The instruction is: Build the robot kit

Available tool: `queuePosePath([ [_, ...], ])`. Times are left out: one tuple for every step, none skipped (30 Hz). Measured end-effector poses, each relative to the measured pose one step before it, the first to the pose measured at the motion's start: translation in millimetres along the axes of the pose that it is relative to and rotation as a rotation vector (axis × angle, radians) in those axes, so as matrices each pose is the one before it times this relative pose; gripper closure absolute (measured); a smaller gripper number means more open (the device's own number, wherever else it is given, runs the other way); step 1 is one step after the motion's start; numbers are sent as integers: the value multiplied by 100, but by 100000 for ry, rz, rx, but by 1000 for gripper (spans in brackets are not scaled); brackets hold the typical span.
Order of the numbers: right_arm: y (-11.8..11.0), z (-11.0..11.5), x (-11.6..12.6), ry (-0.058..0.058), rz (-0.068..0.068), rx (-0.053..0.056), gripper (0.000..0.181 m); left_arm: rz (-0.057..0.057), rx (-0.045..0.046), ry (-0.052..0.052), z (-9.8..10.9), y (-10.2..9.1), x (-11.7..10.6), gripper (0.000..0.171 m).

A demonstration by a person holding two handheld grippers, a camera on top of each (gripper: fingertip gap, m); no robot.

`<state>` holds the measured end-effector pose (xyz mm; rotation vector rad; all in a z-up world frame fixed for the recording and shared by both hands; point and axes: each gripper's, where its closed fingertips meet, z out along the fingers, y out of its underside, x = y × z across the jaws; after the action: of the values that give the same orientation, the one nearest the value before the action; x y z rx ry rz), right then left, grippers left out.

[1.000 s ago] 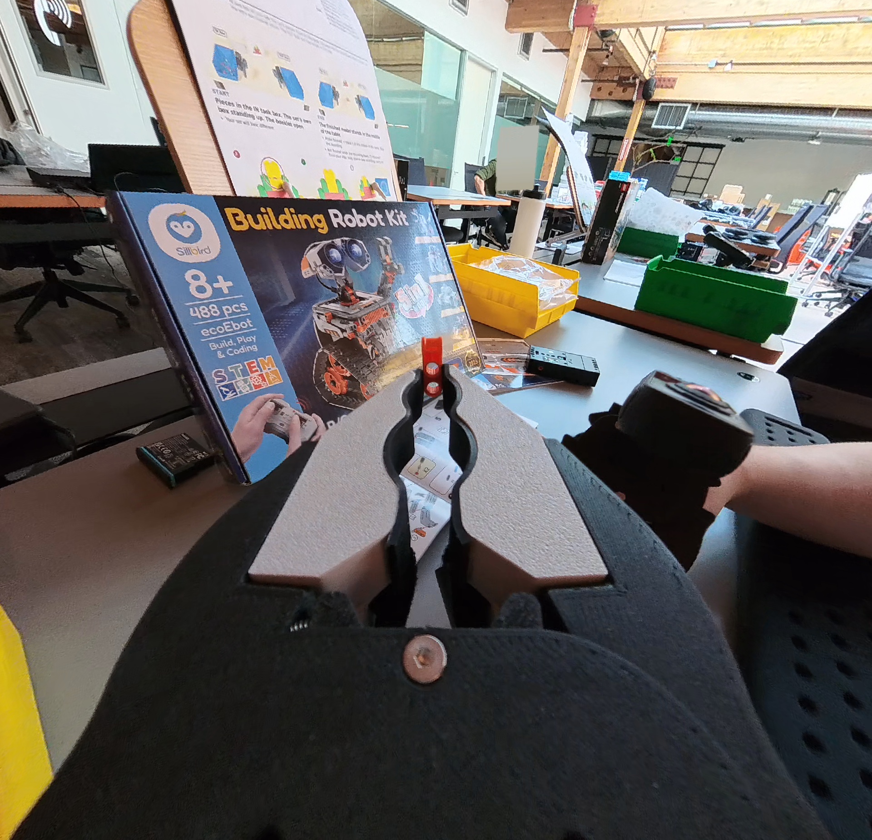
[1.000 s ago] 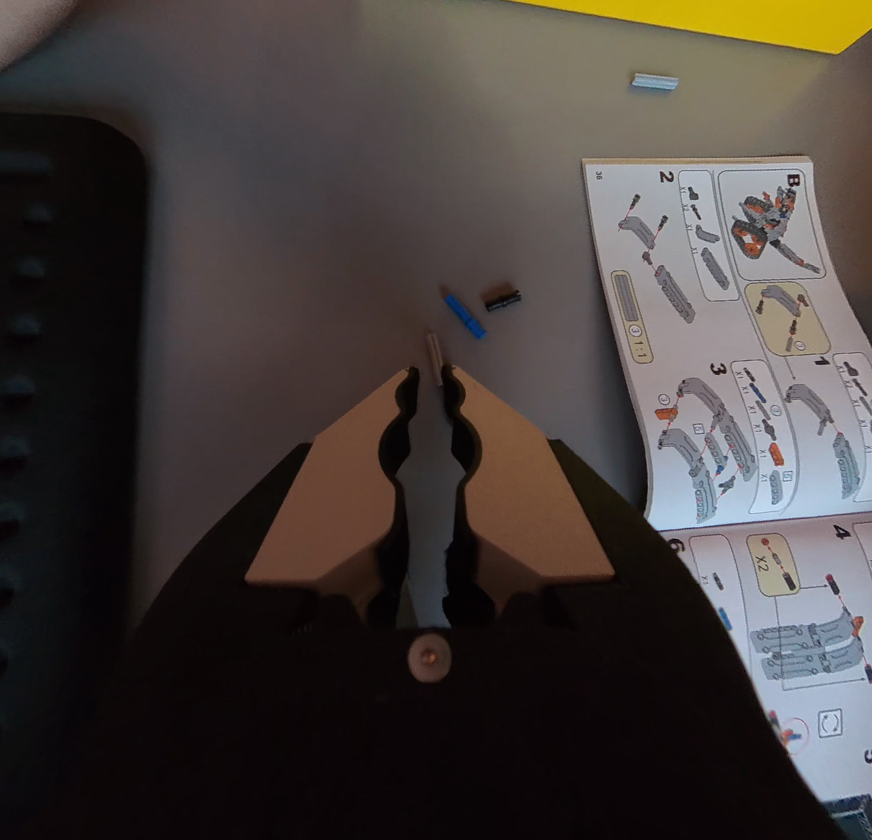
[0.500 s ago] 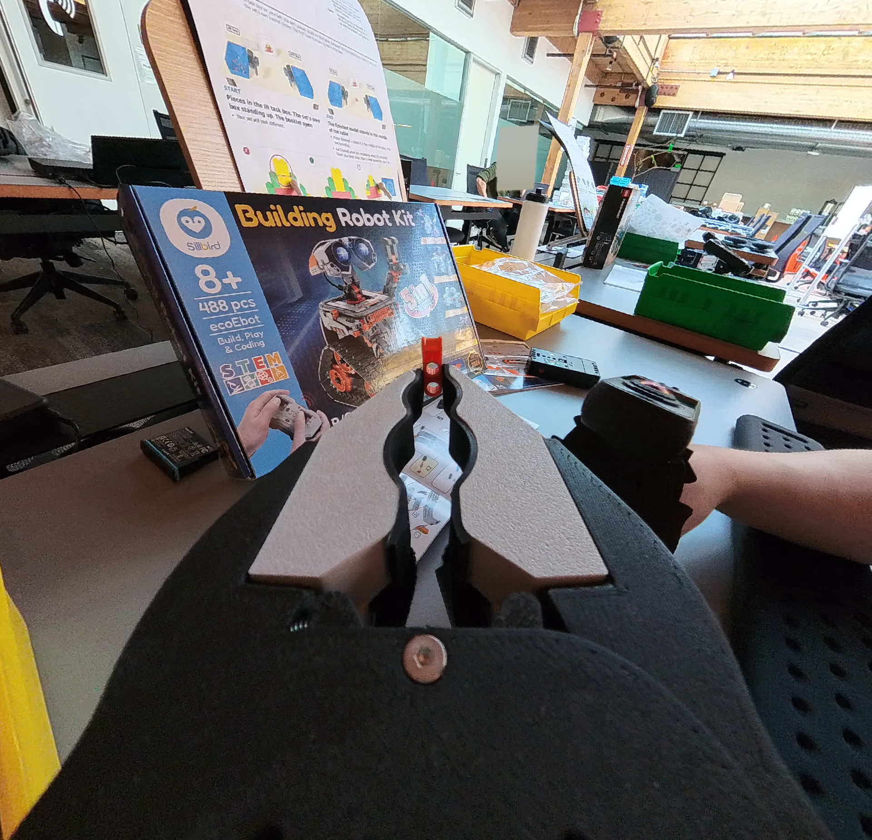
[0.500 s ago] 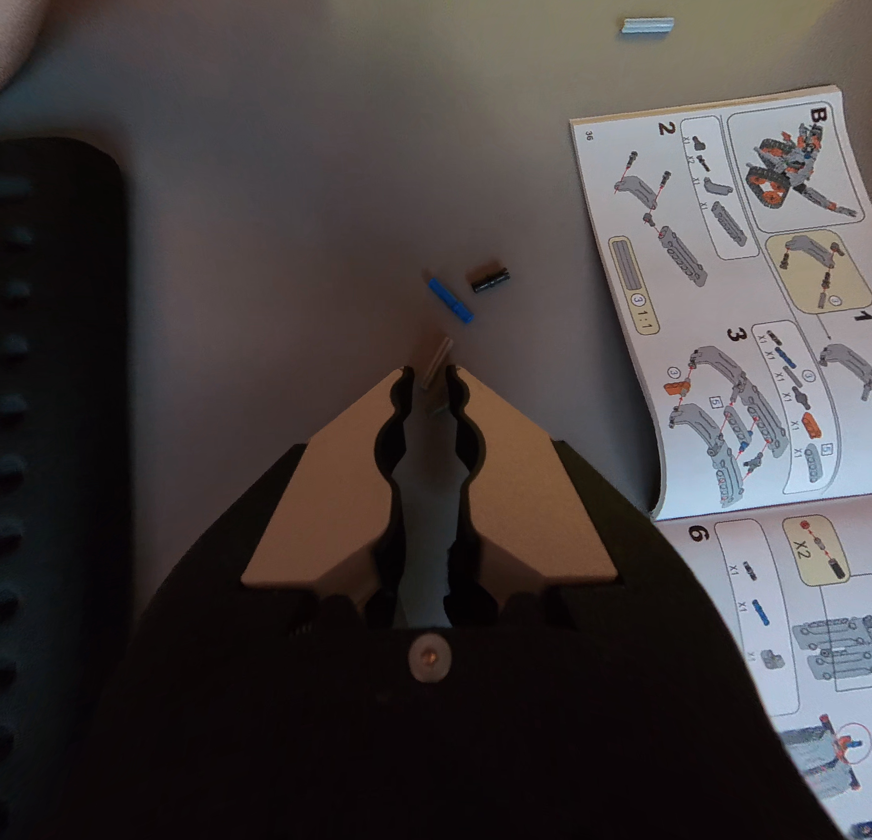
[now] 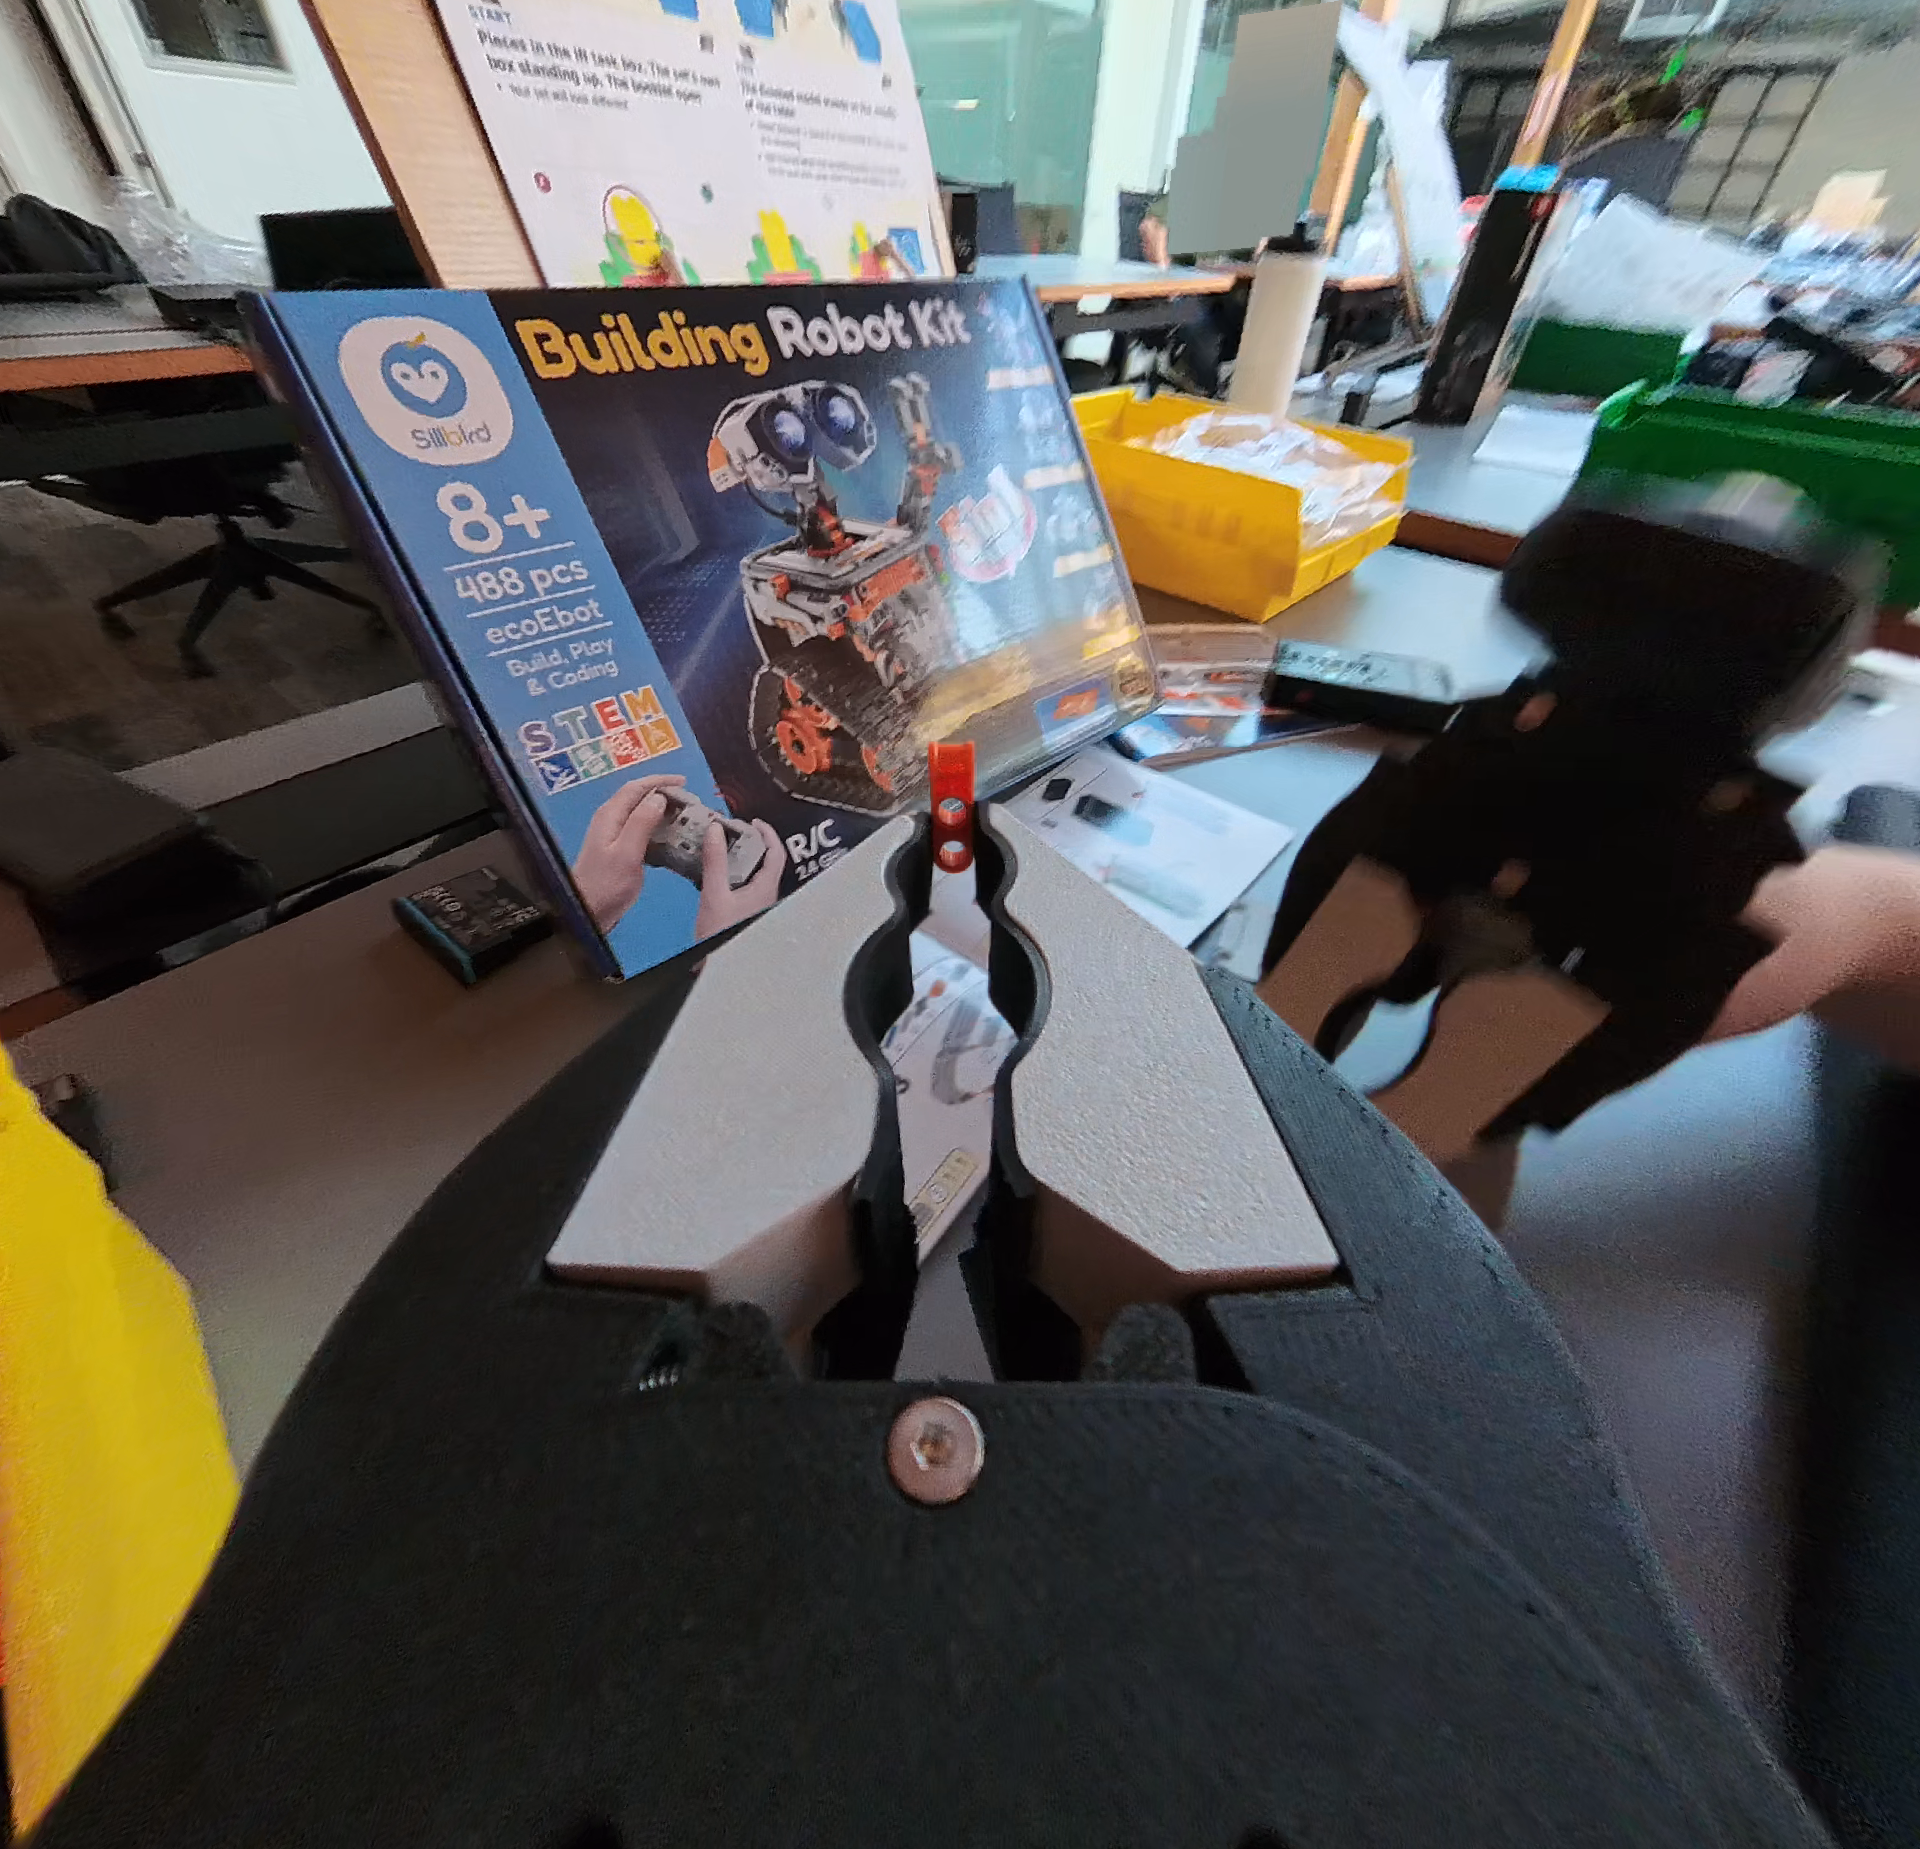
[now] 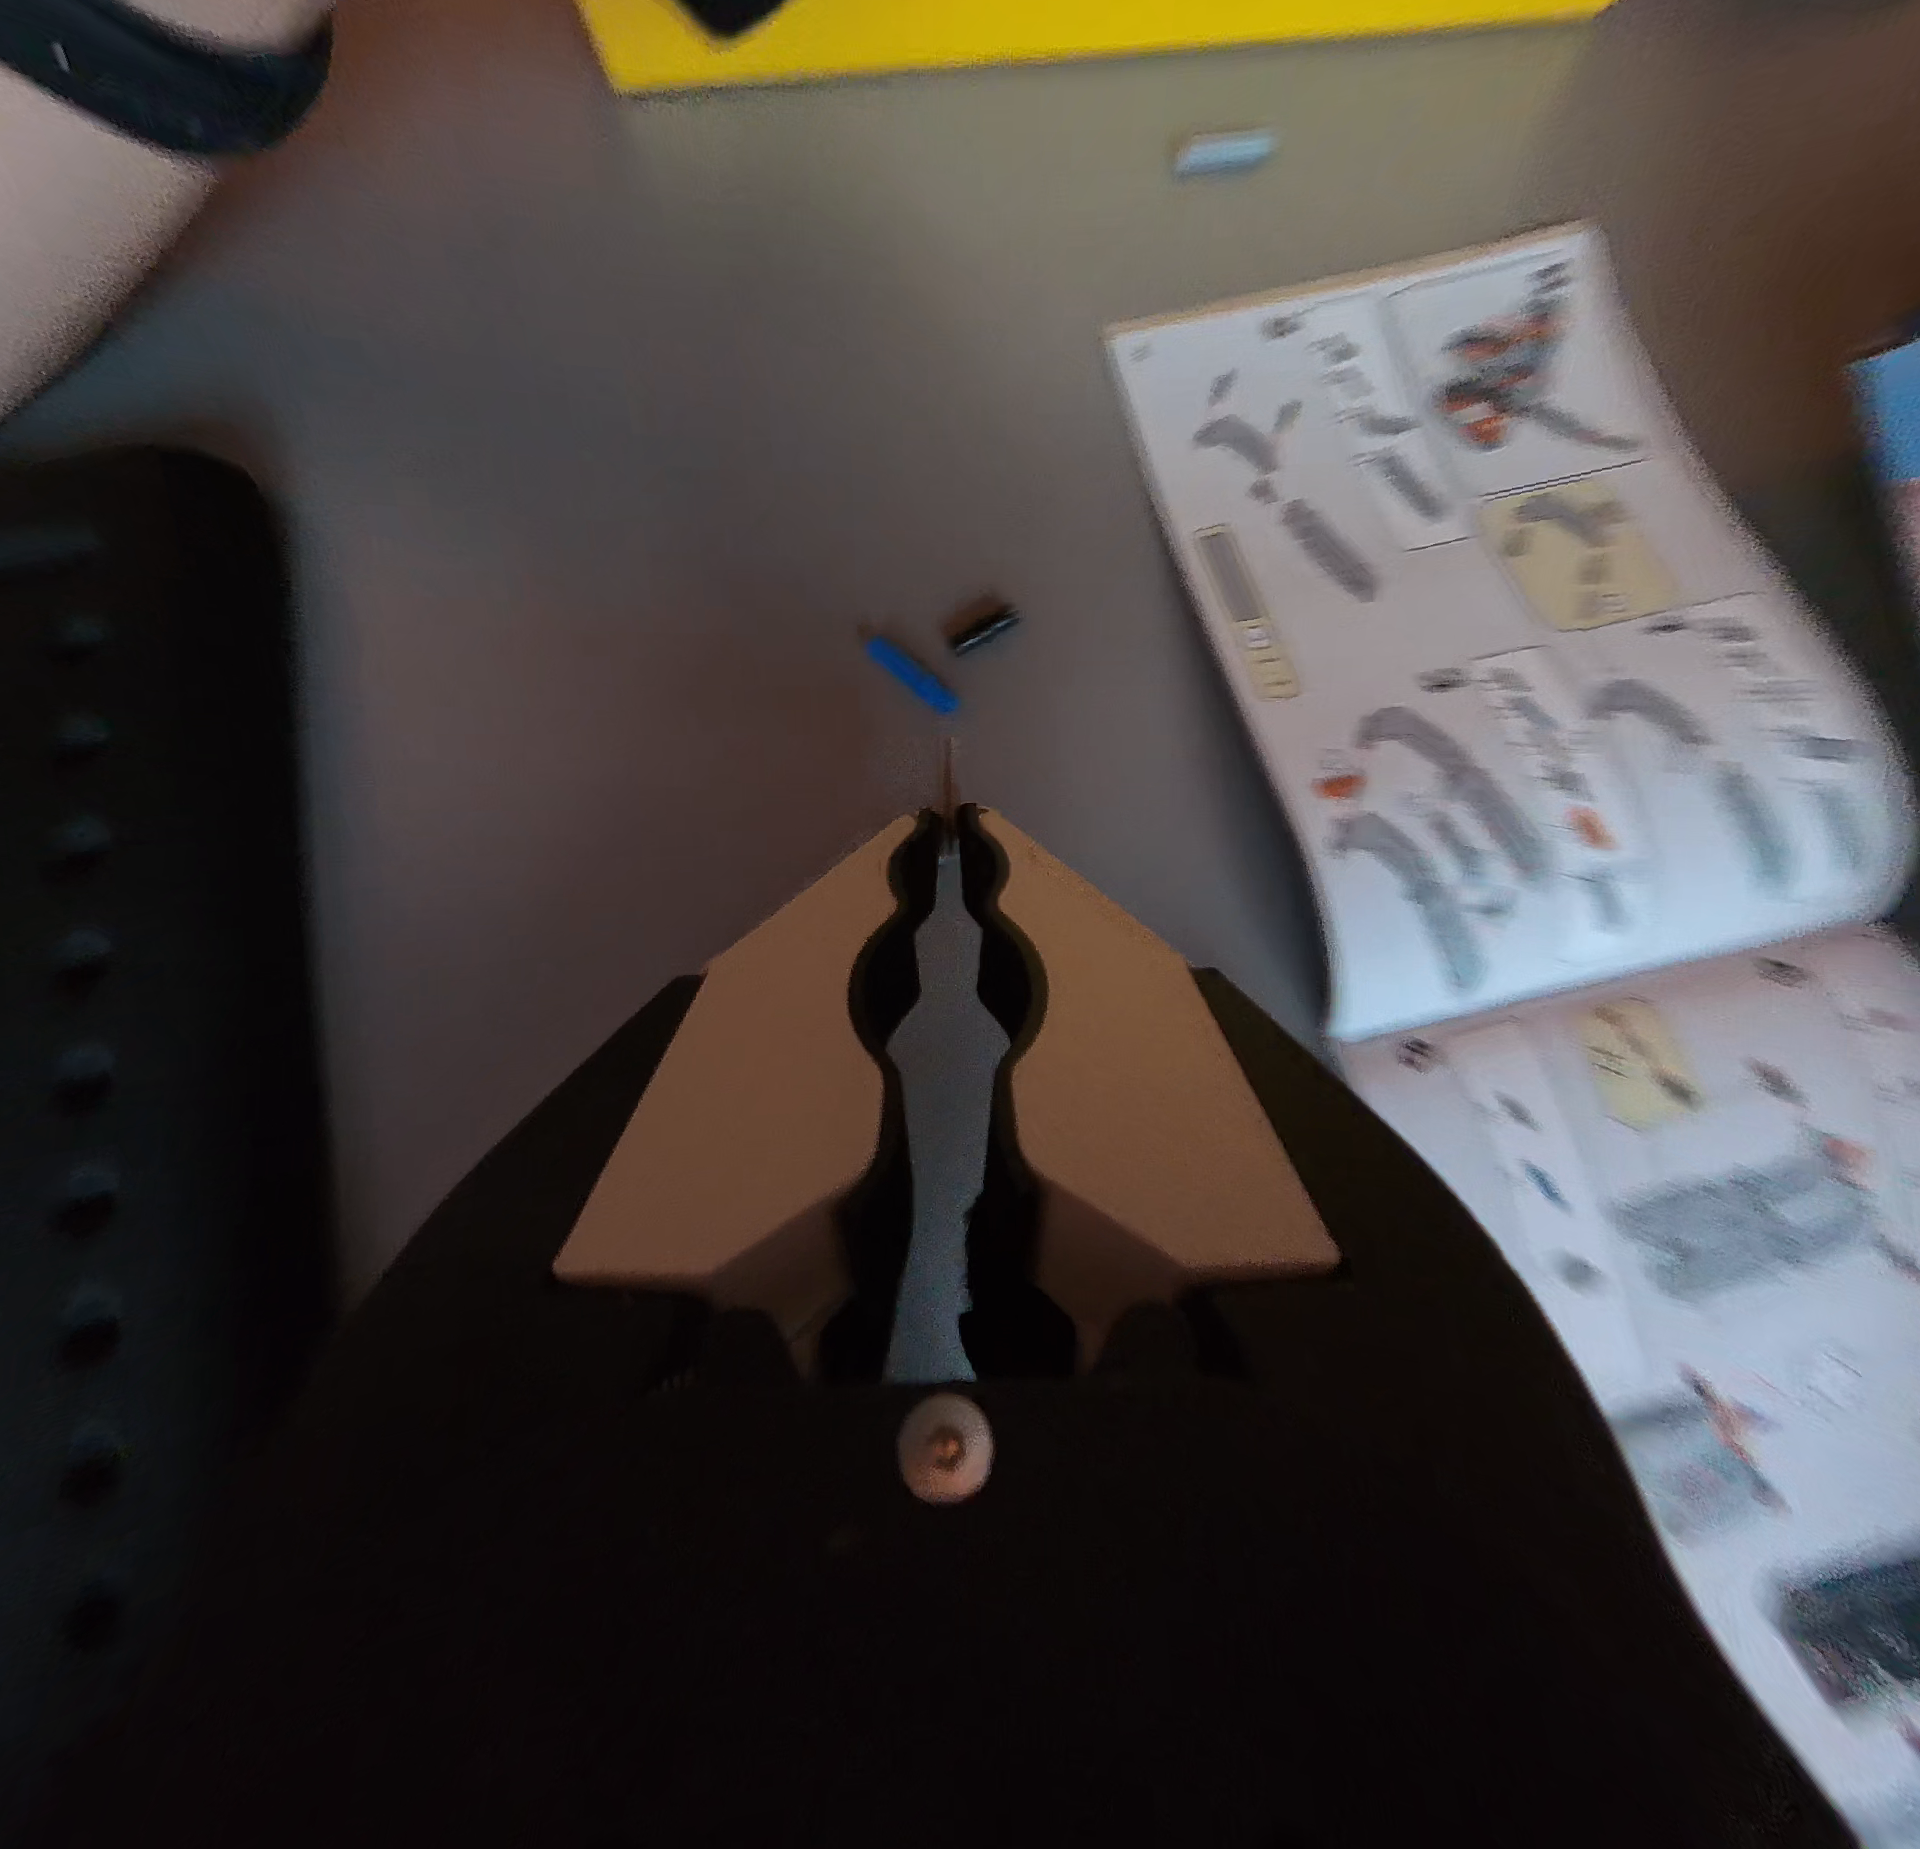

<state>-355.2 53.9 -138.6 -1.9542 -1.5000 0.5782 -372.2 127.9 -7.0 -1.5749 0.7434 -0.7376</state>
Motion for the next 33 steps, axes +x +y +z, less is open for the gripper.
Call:
queuePosePath([
  [-726,-1683,1151,5084,934,4662,178,3478,-2575,-2826,234,454,-168,166],
  [-857,-1762,1194,3676,3903,6449,178,4105,-2837,-3030,269,481,-113,166],
  [-792,-1627,988,1498,6574,6513,178,4326,-3064,-2660,317,498,40,166],
  [-633,-1325,694,-329,7341,5627,178,4316,-3454,-2103,383,547,223,166],
  [-411,-988,505,-681,6439,4624,178,4329,-3665,-1448,453,550,400,166],
  [-215,-634,329,-554,4574,3546,178,4169,-3566,-744,508,540,582,166],
  [-66,-328,120,-533,2506,2329,178,3553,-3592,-262,542,546,679,166],
  [30,-104,-88,-556,892,991,178,2649,-3587,372,565,537,732,166],
  [83,63,-164,162,-450,-193,178,1457,-3307,1330,541,483,782,166],
  [108,182,-153,1104,-2237,-1100,178,-45,-2716,2041,465,399,759,166],
  [186,232,29,2645,-3484,-1708,178,-1361,-1957,2429,388,272,672,166],
  [245,215,203,3850,-4203,-1703,178,-2140,-1539,2615,320,208,582,166],
  [273,196,262,3808,-4255,-1588,178,-2252,-1569,2274,248,223,436,166],
  [386,207,209,2771,-3230,-2213,178,-1813,-1712,1306,175,239,214,166],
  [412,239,129,1409,-1677,-2421,178,-1260,-1663,656,123,252,61,166],
  [310,208,156,1214,-1009,-1527,178,-1041,-1652,844,89,242,71,166],
  [222,189,171,1145,-1012,-844,178,-1158,-1726,1304,95,267,109,166],
  [162,155,131,1086,-1037,-658,178,-1361,-1734,1466,99,257,148,166],
  [147,154,79,821,-1058,-797,178,-1480,-1671,1436,107,240,141,166],
  [108,149,-12,480,-1150,-700,178,-1530,-1381,1363,116,199,147,166],
  [108,172,-26,480,-1090,-799,178,-1565,-1065,1258,115,177,146,166],
  [155,175,-20,556,-1084,-989,178,-1421,-1027,1126,118,179,123,166],
  [163,175,-13,527,-1025,-1110,178,-1102,-1201,863,119,200,117,166],
  [137,155,-15,506,-985,-973,178,-741,-1357,660,124,219,94,166],
  [105,137,16,530,-675,-652,178,-446,-1146,464,106,163,97,166],
  [163,153,-42,27,-460,-1131,178,-359,-673,347,85,102,90,166],
  [168,131,-87,-415,-274,-1081,178,-466,-322,597,67,35,130,166],
  [94,119,-77,-373,-4,-495,178,-625,-174,1030,44,15,185,166],
  [74,87,-37,-134,78,-368,178,-779,-148,888,31,10,156,166],
  [80,73,-32,-168,-32,-470,178,-472,-79,375,6,12,55,166],
  [54,52,-13,14,-167,-303,178,-266,-32,205,-1,2,25,166],
  [17,32,10,216,-267,-174,178,-385,-293,236,-1,47,6,166],
  [43,33,-22,122,-354,-423,178,-547,-489,291,16,72,5,166],
])
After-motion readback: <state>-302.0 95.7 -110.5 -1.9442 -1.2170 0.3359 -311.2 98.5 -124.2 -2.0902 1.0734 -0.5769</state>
